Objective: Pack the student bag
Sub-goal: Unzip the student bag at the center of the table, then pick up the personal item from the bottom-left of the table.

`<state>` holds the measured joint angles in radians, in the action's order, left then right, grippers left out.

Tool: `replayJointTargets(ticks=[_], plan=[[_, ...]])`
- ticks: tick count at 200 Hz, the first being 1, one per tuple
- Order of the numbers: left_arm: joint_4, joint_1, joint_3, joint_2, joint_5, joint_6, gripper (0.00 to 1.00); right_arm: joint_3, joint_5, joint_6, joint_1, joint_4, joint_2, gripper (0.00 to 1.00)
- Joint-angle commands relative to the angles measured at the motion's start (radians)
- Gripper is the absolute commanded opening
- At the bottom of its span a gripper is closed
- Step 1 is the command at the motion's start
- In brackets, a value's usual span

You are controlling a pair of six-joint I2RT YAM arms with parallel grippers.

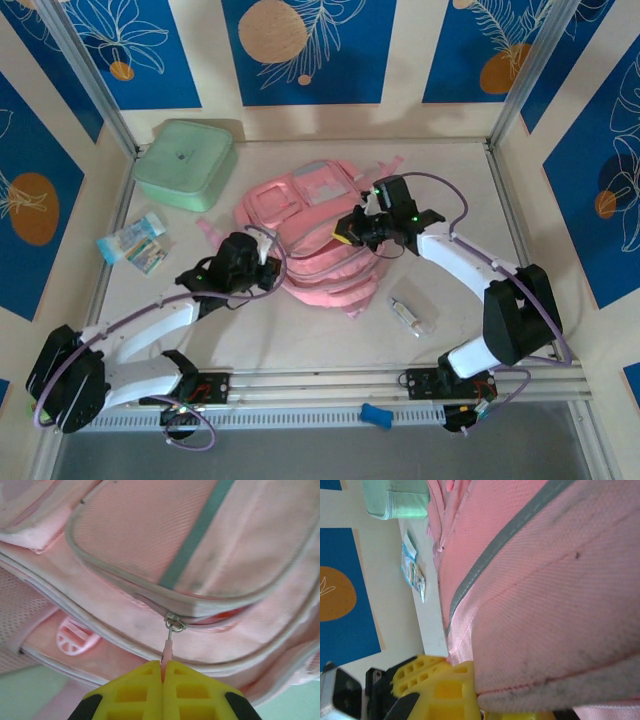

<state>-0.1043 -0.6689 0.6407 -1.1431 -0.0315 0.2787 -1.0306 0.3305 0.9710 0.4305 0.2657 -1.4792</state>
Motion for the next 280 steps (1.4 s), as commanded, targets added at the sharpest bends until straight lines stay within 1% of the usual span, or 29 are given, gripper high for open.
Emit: replayJointTargets(ticks=[1, 11, 30, 37, 53, 59, 65, 71, 77, 84, 97, 107, 123, 137, 150, 174, 187, 204, 216, 231, 242, 255, 266, 280], plan=[[-0.017, 0.018, 0.03, -0.057, -0.125, -0.045, 0.0, -0.045, 0.094, -0.105, -0.071, 0.035, 0.018, 0.0], [0.0, 0.032, 0.043, -0.082, -0.137, -0.043, 0.0, -0.048, 0.12, -0.116, -0.08, 0.039, 0.01, 0.0], [0.024, 0.048, 0.061, -0.106, -0.141, -0.035, 0.0, -0.042, 0.125, -0.118, -0.073, 0.034, 0.003, 0.0], [0.042, 0.048, 0.06, -0.106, -0.119, -0.034, 0.0, -0.042, 0.126, -0.119, -0.062, 0.028, 0.002, 0.0], [0.074, 0.048, 0.05, -0.103, -0.031, -0.031, 0.0, -0.045, 0.111, -0.134, -0.044, 0.032, -0.001, 0.01], [0.071, 0.047, 0.048, -0.105, -0.012, -0.026, 0.0, -0.048, 0.104, -0.141, -0.041, 0.042, -0.001, 0.05], [0.058, 0.046, 0.05, -0.107, 0.005, -0.024, 0.0, -0.052, 0.096, -0.149, -0.039, 0.054, -0.001, 0.12], [0.043, 0.045, 0.051, -0.111, 0.021, -0.024, 0.0, -0.055, 0.09, -0.158, -0.04, 0.071, 0.0, 0.22], [0.02, 0.043, 0.054, -0.113, 0.032, -0.022, 0.0, -0.057, 0.084, -0.171, -0.043, 0.091, 0.004, 0.29], [-0.005, 0.039, 0.056, -0.109, 0.041, -0.012, 0.0, -0.056, 0.069, -0.184, -0.045, 0.119, 0.012, 0.34], [-0.032, 0.024, 0.048, -0.086, 0.063, 0.01, 0.08, -0.04, 0.03, -0.2, -0.048, 0.172, 0.048, 0.43], [-0.045, -0.004, 0.036, -0.058, 0.056, 0.033, 0.19, -0.021, -0.012, -0.216, -0.049, 0.214, 0.086, 0.5], [-0.044, -0.056, 0.015, -0.02, 0.043, 0.098, 0.27, 0.006, -0.09, -0.243, -0.05, 0.315, 0.144, 0.58], [-0.033, -0.107, 0.009, -0.015, 0.052, 0.156, 0.37, 0.038, -0.173, -0.26, -0.058, 0.391, 0.203, 0.64], [-0.04, -0.167, 0.013, -0.023, 0.021, 0.226, 0.41, 0.069, -0.229, -0.264, -0.068, 0.451, 0.261, 0.69], [0.015, -0.271, 0.01, -0.047, -0.014, 0.336, 0.47, 0.131, -0.334, -0.249, -0.077, 0.554, 0.362, 0.79], [0.082, -0.319, 0.004, -0.077, -0.016, 0.397, 0.49, 0.184, -0.368, -0.227, -0.077, 0.58, 0.414, 0.82], [0.13, -0.381, 0.021, -0.132, -0.04, 0.467, 0.5, 0.263, -0.385, -0.188, -0.077, 0.602, 0.479, 0.86], [0.165, -0.428, 0.036, -0.175, -0.061, 0.503, 0.5, 0.31, -0.404, -0.161, -0.059, 0.6, 0.524, 0.93], [0.242, -0.475, 0.04, -0.232, -0.081, 0.53, 0.51, 0.367, -0.424, -0.123, -0.045, 0.592, 0.555, 0.98], [0.298, -0.482, 0.044, -0.285, -0.067, 0.542, 0.52, 0.408, -0.41, -0.109, -0.049, 0.57, 0.564, 0.99], [0.32, -0.482, 0.056, -0.335, -0.066, 0.565, 0.52, 0.444, -0.404, -0.102, -0.049, 0.532, 0.568, 1.0], [0.354, -0.482, 0.048, -0.356, -0.065, 0.573, 0.52, 0.467, -0.41, -0.101, -0.059, 0.523, 0.555, 0.99], [0.37, -0.482, 0.03, -0.364, -0.089, 0.591, 0.52, 0.481, -0.41, -0.109, -0.068, 0.512, 0.535, 0.99]])
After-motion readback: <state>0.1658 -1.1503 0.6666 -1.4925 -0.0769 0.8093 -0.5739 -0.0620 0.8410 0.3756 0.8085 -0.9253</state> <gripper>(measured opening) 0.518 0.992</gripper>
